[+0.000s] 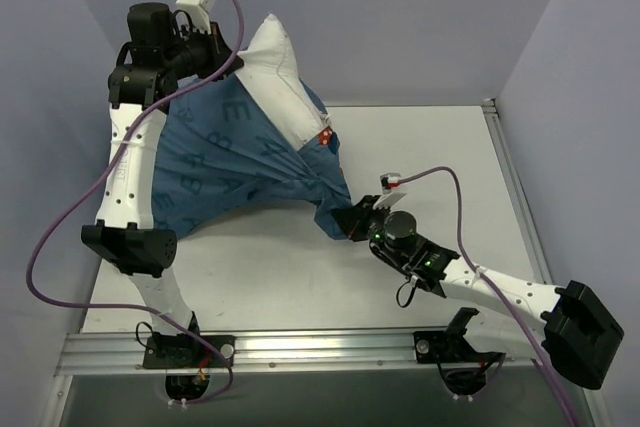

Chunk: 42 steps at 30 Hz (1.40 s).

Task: Remove the pillowcase from the pillow

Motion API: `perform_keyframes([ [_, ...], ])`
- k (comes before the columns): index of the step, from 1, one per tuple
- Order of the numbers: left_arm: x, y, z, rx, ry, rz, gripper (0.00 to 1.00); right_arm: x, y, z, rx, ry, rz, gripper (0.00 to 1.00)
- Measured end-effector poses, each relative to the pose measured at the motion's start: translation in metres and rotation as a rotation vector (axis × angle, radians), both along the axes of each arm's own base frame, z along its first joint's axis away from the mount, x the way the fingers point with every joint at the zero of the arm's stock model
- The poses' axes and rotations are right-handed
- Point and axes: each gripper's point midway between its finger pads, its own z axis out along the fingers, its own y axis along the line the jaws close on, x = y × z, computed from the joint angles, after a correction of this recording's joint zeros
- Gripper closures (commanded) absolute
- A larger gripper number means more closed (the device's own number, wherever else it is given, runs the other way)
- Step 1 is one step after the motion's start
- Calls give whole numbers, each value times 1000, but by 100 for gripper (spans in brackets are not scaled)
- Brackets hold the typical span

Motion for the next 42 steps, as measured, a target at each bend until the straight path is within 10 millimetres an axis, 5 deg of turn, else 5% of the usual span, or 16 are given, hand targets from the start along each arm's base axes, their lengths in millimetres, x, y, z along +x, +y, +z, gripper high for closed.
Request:
perform_keyframes([
  [6, -8, -5, -36, 69, 32, -53, 98, 13, -31, -15, -17, 36, -40, 100],
  [14, -48, -55, -169, 422, 132, -229, 96, -38, -6, -104, -239, 259, 167, 100],
  [16, -51, -63, -187, 494, 137, -277, 82, -47, -1, -112, -256, 284, 203, 100],
  [17, -51, -65, -193, 531, 130, -298, 61, -49, 0, -114, -257, 290, 212, 100],
  [19, -52, -70, -202, 601, 106, -342, 40, -50, 1, -116, -257, 299, 218, 100],
  [20, -55, -74, -203, 623, 97, -364, 17, -51, 1, -117, -257, 301, 221, 100],
  [21, -58, -76, -204, 645, 84, -389, 5, -51, 1, -120, -262, 308, 223, 100],
  [26, -83, -117, -195, 671, 8, -527, 6, -55, 2, -127, -274, 327, 238, 100],
  [31, -114, -173, -156, 662, -134, -638, 6, -55, 3, -127, -273, 328, 241, 100],
  [34, -116, -191, -159, 696, -149, -646, 6, -55, 3, -125, -266, 326, 239, 100],
  [37, -103, -194, -200, 778, -74, -624, 6, -55, 4, -120, -253, 316, 237, 100],
  [42, -93, -171, -291, 964, 124, -590, 6, -55, 3, -115, -240, 302, 232, 100],
])
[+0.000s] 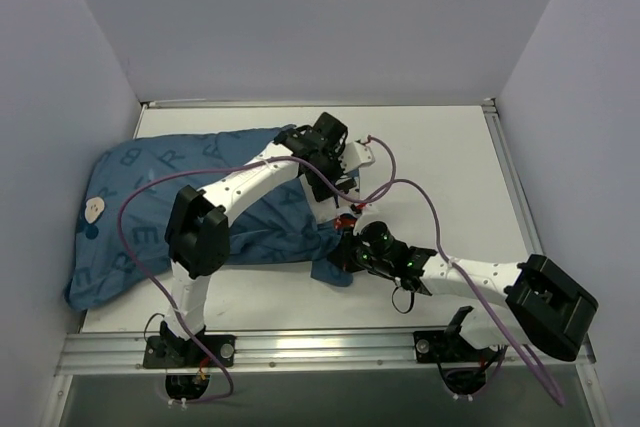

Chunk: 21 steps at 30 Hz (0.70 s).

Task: Remove the pillowcase from the pillow

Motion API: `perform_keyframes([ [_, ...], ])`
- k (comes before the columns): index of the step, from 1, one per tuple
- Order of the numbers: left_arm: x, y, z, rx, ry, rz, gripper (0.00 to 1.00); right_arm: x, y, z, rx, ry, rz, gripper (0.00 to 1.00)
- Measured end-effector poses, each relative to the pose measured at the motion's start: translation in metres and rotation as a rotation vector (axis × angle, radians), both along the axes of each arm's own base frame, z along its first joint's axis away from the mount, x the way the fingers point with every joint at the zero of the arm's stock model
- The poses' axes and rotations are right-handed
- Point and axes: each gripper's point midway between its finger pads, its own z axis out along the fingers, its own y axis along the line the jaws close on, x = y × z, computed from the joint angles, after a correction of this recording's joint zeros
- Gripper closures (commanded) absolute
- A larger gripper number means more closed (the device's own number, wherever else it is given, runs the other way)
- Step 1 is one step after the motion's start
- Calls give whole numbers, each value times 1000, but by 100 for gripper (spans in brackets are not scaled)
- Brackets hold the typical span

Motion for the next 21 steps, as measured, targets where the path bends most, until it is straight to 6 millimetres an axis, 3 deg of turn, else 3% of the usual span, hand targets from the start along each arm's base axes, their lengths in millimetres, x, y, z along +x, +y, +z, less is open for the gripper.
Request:
perform_keyframes([
  [2, -1, 9, -20, 57, 19, 19, 6, -1, 0, 0, 0, 0, 1, 100],
  [4, -2, 15, -27, 93, 15, 30, 6, -2, -1, -1, -1, 2, -1, 100],
  [5, -2, 15, -29, 104, 8, 33, 1, -2, -1, -1, -2, 3, -1, 100],
  [6, -2, 15, -29, 112, 3, 33, 16, -2, -2, -2, -3, 3, -2, 100],
  [8, -4, 17, -32, 123, 3, 41, 65, -3, -3, -2, -4, 3, -6, 100],
  [9, -4, 18, -35, 129, 4, 38, 98, -3, -4, -2, -4, 4, -8, 100],
  [12, -6, 21, -42, 143, 11, 32, 98, -3, -6, 0, 2, 0, -18, 100],
  [15, -3, 21, -34, 110, -7, 42, 98, -2, -12, 4, 13, -4, -44, 100],
  [18, 8, 28, -12, 25, -35, 80, 98, 3, -21, 13, 43, -18, -86, 100],
  [21, 28, 49, 24, -89, -77, 147, 98, 9, -32, 23, 87, -32, -134, 100],
])
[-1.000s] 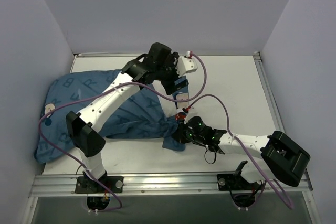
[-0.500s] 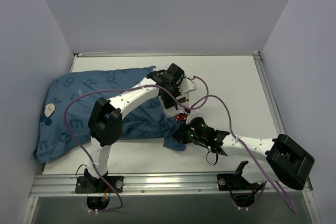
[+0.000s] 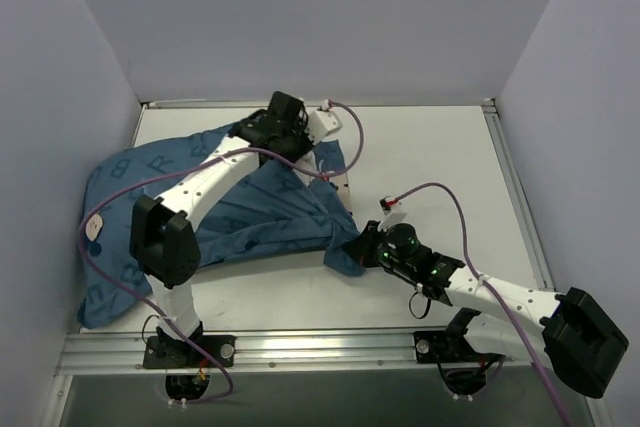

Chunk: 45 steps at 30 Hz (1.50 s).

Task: Remove the pillowcase from the pillow

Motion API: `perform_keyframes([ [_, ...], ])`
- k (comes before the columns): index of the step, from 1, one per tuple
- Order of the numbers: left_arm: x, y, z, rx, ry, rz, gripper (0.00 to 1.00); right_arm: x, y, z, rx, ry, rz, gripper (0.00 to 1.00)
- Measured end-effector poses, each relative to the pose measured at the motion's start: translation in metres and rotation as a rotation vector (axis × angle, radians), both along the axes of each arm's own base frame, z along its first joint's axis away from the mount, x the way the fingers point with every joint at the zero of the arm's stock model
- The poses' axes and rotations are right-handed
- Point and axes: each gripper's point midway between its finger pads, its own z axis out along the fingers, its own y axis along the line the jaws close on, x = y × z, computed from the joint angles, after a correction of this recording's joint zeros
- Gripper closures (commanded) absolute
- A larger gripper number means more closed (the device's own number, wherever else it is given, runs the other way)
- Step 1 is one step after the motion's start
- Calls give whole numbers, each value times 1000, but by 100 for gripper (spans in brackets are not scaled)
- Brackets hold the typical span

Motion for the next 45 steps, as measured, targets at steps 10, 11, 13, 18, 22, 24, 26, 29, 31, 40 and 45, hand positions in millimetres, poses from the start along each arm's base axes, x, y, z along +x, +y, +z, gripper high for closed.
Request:
perform_keyframes([
  [10, 14, 53, 94, -313, -48, 80, 98, 24, -15, 22, 122, -42, -90, 100],
  [11, 15, 56, 98, -339, -36, 92, 98, 24, -12, 22, 129, -43, -82, 100],
  [13, 16, 62, 104, -389, -10, 118, 98, 27, -8, 18, 128, -32, -69, 100],
  [18, 25, 89, 132, -480, 8, 195, 98, 35, -7, 22, 171, -41, -64, 100],
  [22, 34, 116, 144, -534, 3, 254, 98, 40, -9, 44, 240, -103, -56, 100],
  [24, 34, 118, 144, -544, 9, 257, 98, 39, -7, 48, 251, -112, -42, 100],
  [26, 32, 117, 143, -552, 24, 260, 98, 37, -7, 44, 245, -100, -35, 100],
  [29, 30, 114, 143, -570, 44, 267, 98, 37, -4, 37, 227, -84, -19, 100],
  [31, 28, 112, 144, -585, 58, 267, 98, 37, -1, 31, 204, -71, 2, 57],
  [40, 16, 68, 179, -567, -67, 178, 98, 43, -9, 42, -118, -15, 79, 11],
  [45, -2, 38, 168, -544, -30, 125, 98, 72, 1, 190, -33, -334, 74, 6],
])
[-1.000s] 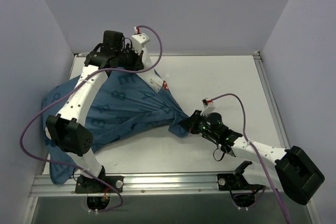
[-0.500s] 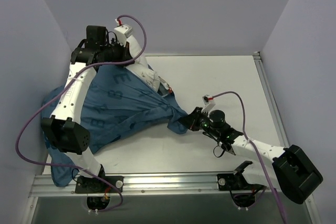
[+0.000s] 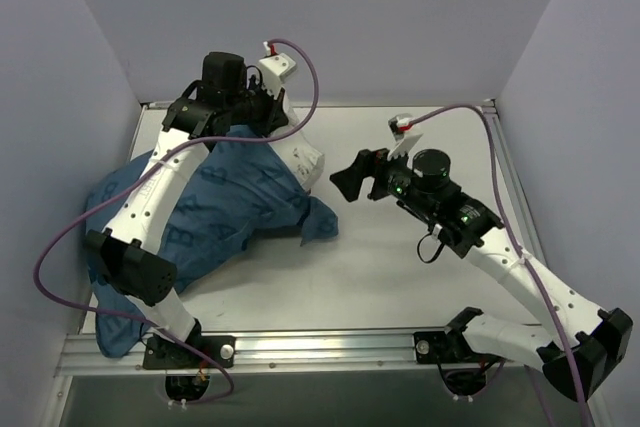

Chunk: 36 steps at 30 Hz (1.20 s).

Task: Remove the pillowcase from the pillow

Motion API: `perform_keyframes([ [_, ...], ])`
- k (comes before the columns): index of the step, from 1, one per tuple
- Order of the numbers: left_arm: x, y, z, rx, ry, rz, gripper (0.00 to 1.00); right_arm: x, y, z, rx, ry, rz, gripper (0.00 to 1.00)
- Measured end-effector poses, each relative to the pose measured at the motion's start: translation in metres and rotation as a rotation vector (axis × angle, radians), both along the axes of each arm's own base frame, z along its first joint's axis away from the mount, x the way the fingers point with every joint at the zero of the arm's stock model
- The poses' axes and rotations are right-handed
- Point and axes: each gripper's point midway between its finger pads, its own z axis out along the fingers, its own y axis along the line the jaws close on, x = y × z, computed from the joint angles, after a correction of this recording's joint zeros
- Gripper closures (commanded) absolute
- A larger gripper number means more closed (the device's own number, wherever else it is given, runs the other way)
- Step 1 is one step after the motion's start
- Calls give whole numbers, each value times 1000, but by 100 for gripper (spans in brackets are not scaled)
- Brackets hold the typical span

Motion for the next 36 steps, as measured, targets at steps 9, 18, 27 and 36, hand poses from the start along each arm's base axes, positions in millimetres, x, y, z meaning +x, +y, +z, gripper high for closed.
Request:
perform_keyframes([
  [9, -10, -12, -8, 18, 22, -25, 98, 40, 39, 51, 50, -90, 57, 5],
  [18, -12, -13, -10, 25, 27, -24, 98, 57, 82, -5, 57, 49, 154, 0],
  [27, -13, -15, -11, 28, 29, -27, 98, 48, 102, 18, 172, 17, 205, 0],
  [36, -13, -15, -11, 32, 28, -24, 98, 50, 114, 13, 273, 44, 218, 0],
])
